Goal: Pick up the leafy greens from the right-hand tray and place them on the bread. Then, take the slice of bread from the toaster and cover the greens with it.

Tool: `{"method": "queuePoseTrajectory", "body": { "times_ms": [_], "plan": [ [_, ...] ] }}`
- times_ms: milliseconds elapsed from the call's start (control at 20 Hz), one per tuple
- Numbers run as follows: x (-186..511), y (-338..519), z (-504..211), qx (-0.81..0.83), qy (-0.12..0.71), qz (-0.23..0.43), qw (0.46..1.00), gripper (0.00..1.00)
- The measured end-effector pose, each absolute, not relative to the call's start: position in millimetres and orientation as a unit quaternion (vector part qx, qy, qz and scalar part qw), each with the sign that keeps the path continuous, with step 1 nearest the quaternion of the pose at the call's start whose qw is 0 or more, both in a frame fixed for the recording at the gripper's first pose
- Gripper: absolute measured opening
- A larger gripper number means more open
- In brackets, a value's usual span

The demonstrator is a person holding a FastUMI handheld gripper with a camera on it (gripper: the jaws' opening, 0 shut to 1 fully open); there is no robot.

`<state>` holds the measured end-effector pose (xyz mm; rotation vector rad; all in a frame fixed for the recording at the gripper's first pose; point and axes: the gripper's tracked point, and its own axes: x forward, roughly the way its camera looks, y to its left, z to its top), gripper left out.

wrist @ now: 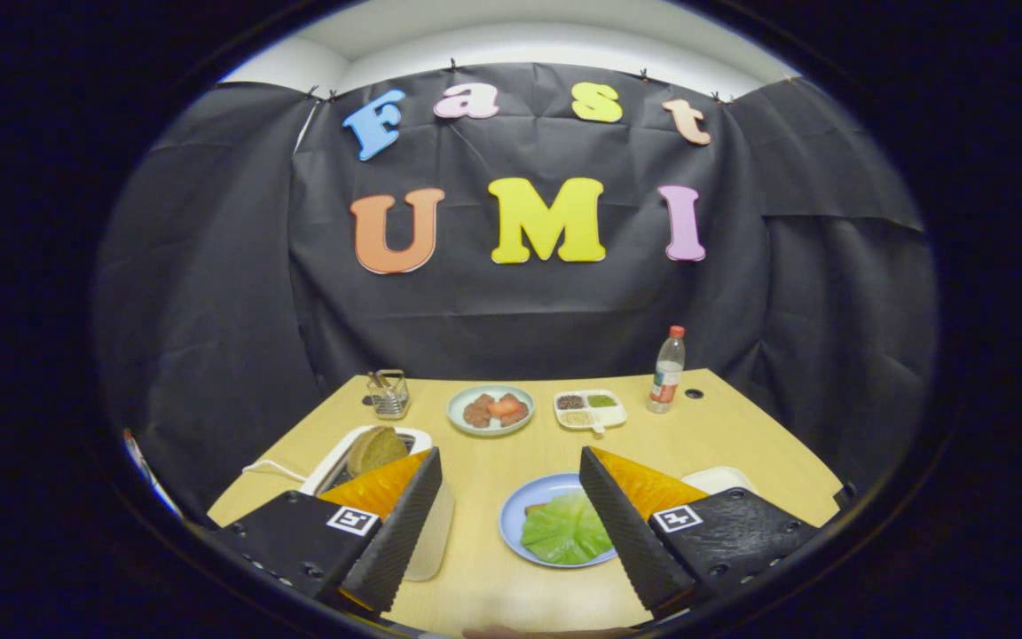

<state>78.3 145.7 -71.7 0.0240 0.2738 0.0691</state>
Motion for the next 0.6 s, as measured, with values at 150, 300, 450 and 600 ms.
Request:
{"method": "queuePoseTrajectory", "body": {
  "times_ms": [150, 300, 450, 600],
  "plan": [
    [77.8, 166.9, -60.6, -0.013, 0.126, 0.03, 0.991, 0.96],
    [88.2, 198.0, -57.5, -0.019, 0.111, 0.035, 0.993, 0.96],
    [104.2, 228.8, -70.9, 0.001, 0.127, 0.059, 0.99, 0.96],
    [122.4, 251.7, -93.8, -0.01, 0.153, 0.067, 0.986, 0.96]
  ]
}}
